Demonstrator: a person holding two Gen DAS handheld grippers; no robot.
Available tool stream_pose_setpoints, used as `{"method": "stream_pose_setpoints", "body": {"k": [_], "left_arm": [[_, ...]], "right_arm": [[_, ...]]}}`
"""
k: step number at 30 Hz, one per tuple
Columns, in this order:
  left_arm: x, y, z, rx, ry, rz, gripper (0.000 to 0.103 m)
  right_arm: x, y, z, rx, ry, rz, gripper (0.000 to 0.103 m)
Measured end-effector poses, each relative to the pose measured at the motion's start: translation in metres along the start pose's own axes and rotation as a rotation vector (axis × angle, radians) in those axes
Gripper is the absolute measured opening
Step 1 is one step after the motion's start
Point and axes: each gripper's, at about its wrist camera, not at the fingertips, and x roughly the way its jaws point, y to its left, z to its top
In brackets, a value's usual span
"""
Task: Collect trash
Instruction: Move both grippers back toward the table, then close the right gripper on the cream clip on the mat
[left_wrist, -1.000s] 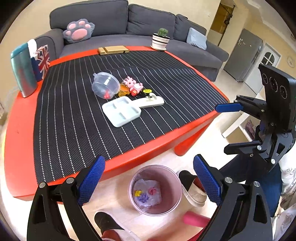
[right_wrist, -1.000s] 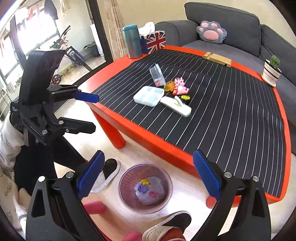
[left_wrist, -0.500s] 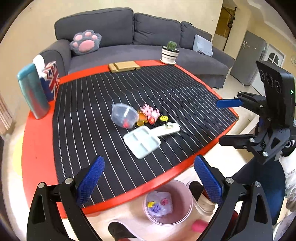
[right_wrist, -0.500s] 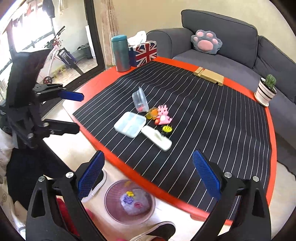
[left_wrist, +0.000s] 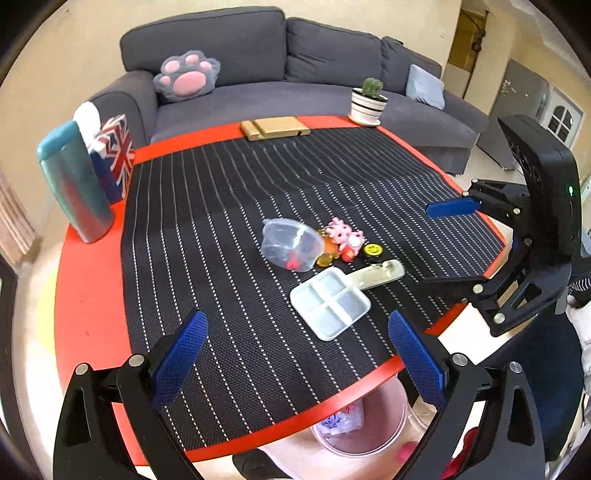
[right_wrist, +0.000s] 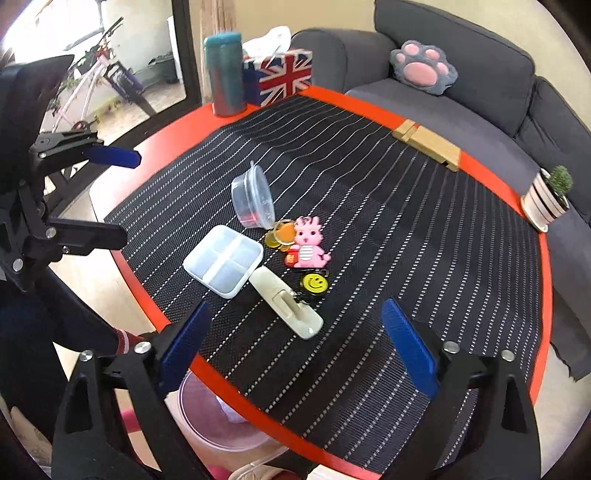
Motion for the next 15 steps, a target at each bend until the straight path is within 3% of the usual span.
{"method": "stream_pose_setpoints", "body": {"k": [5,10,15], "left_arm": [[0.001,0.006,-0.004,-0.022,-0.006,-0.005,0.095],[-0.004,0.008,-0.007,-0.027,-0.023,-0.014,0.095],[-0.005,0.011,-0.009,-0.032,-0.022,-0.014,0.095]], "right_arm": [[0.016,0.008,0.005,-0.023,0.033,0.002,0.073],[0.025,0.013,0.009,-0.034,0.058,-0.011,0.05],[0.033,0.014,0.008,-0.04,0.082,-0.023,0.035]]}}
